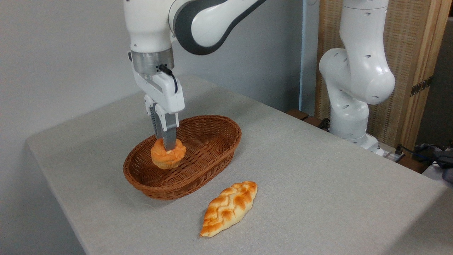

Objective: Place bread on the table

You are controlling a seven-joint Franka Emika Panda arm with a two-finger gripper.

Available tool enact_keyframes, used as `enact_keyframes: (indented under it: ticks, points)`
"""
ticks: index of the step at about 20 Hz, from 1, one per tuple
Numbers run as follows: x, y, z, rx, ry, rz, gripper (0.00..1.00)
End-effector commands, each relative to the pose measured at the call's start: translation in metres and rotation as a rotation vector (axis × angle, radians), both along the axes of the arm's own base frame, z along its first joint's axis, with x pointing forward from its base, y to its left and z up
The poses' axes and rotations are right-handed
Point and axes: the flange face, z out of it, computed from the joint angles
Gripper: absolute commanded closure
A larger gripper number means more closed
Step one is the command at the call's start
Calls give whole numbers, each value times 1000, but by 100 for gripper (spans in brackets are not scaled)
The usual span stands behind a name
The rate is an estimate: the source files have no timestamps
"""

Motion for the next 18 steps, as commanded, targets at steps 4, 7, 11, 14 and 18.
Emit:
enact_keyframes:
  ticks: [4,7,11,14,18]
  points:
    - [-6,38,39,-29,-8,60,66]
    - [-6,63,44,-29,0,96,65]
    - [-3,102,50,-35,-6,161,63]
    - [0,131,50,-40,-5,212,63]
    - [-1,178,45,-46,23,290,61]
